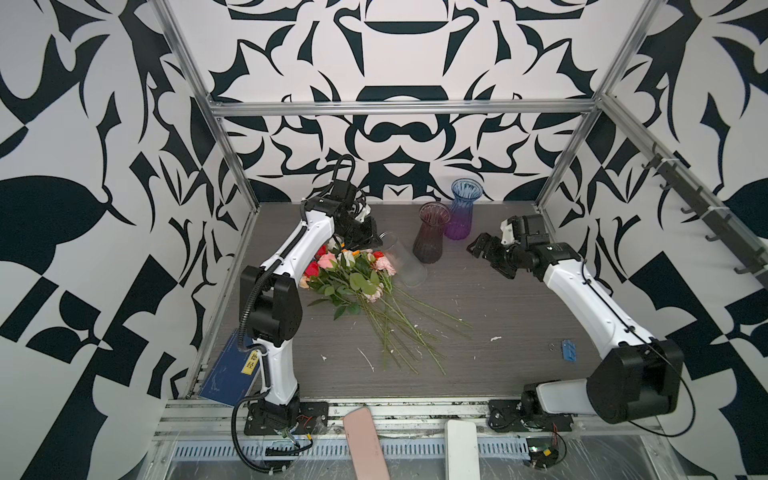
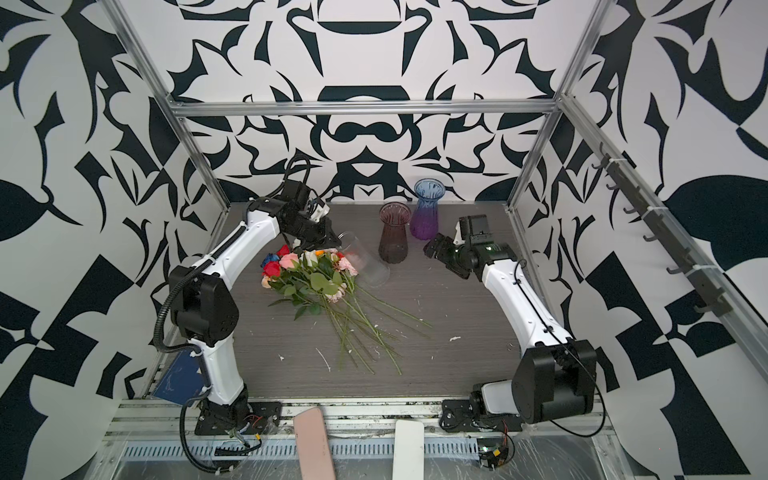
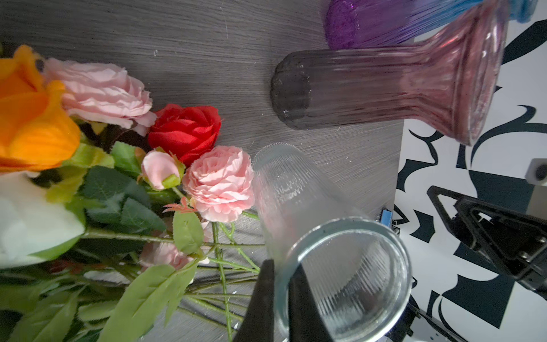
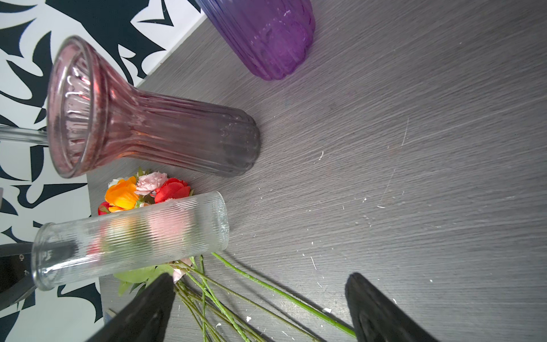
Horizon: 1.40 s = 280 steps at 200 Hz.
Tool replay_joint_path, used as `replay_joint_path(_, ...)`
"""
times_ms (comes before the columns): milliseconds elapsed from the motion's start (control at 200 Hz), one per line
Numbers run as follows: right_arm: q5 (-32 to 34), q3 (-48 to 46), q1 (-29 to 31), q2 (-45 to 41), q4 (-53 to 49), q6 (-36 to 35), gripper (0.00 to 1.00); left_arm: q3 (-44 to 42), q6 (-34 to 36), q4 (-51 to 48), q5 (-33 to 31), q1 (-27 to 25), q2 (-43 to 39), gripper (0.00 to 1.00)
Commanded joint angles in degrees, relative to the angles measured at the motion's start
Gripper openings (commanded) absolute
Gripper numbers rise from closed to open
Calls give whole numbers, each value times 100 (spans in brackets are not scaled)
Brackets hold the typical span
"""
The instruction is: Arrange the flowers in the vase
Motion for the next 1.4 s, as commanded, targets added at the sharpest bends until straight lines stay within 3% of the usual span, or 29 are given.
replay_joint_path(0, -45, -48, 23, -178, 113, 45, 94, 427, 272, -374, 20, -41, -157, 0)
replay_joint_path(250, -168, -113, 25, -75, 205, 154, 94, 700, 744, -1209, -598, -52, -216, 0)
replay_joint_path(795, -288, -133, 54, 64, 297, 173, 93, 263, 1595, -1997, -2203, -10, -781, 0)
replay_joint_path(975, -336, -80, 66, 157, 331, 155, 93, 336, 1626, -2043, -2390, 36, -837, 0)
replay_joint_path(1115, -363, -11, 67, 239, 341, 114, 93, 455, 1508, -1934, -2145, -22, -760, 0)
replay_joint_path(1395, -381, 96, 67, 283, 239, -56, 93, 1000, 1309, -1868, -2079, -569, -294, 0)
